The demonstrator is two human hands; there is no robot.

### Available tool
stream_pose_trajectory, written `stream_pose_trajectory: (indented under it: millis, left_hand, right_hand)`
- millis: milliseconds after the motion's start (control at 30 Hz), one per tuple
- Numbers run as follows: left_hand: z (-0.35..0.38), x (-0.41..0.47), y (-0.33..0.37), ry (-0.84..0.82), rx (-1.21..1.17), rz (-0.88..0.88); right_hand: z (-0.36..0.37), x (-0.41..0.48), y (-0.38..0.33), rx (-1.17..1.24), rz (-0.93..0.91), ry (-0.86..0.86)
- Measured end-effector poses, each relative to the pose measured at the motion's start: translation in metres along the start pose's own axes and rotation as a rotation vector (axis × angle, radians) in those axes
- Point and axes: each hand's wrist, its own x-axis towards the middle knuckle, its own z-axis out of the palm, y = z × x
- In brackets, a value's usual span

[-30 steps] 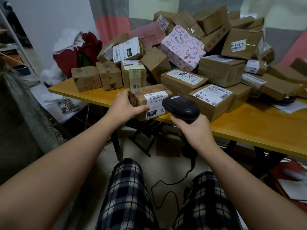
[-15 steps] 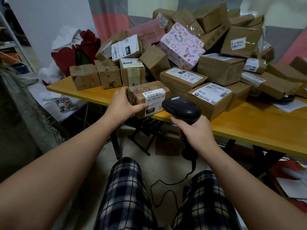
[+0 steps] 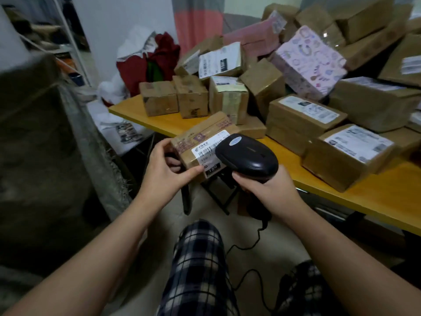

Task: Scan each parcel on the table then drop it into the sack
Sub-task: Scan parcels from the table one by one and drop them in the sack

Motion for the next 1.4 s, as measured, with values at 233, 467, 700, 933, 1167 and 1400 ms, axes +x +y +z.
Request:
stream_pose_trajectory:
  millis: [233, 467, 700, 933, 1167, 1400]
  left_hand:
    - [-0.108, -0.055, -0.095, 0.358, -0.027, -0.326]
    - [-0.176, -0.062, -0.173, 0.598, 0.239, -0.59]
    - [-0.177, -0.027, -0.244, 0.492, 0.369, -0.892]
    - [-0.178, -0.019, -0.283, 0.304, 0.57, -0.967]
    - [-0.147, -0.002, -0.236, 0.162, 0.574, -0.595]
    - [-0.09, 0.025, -0.098, 0.051, 0.627, 0.019]
  right_hand:
    - [0.129, 0.057, 0.024, 0.0, 0.085, -0.313]
    - [0.244, 0.091, 0.067, -0.092, 0.034, -0.554]
    - [0.312, 0.113, 0.122, -0.201, 0.133, -0.67]
    - [0.327, 0.115, 0.146, -0.197, 0.191, -0.617]
    - [0.284, 0.115, 0.132, -0.21, 0.167, -0.428]
    - [0.163, 0.072, 0.066, -0.065, 0.163, -0.022]
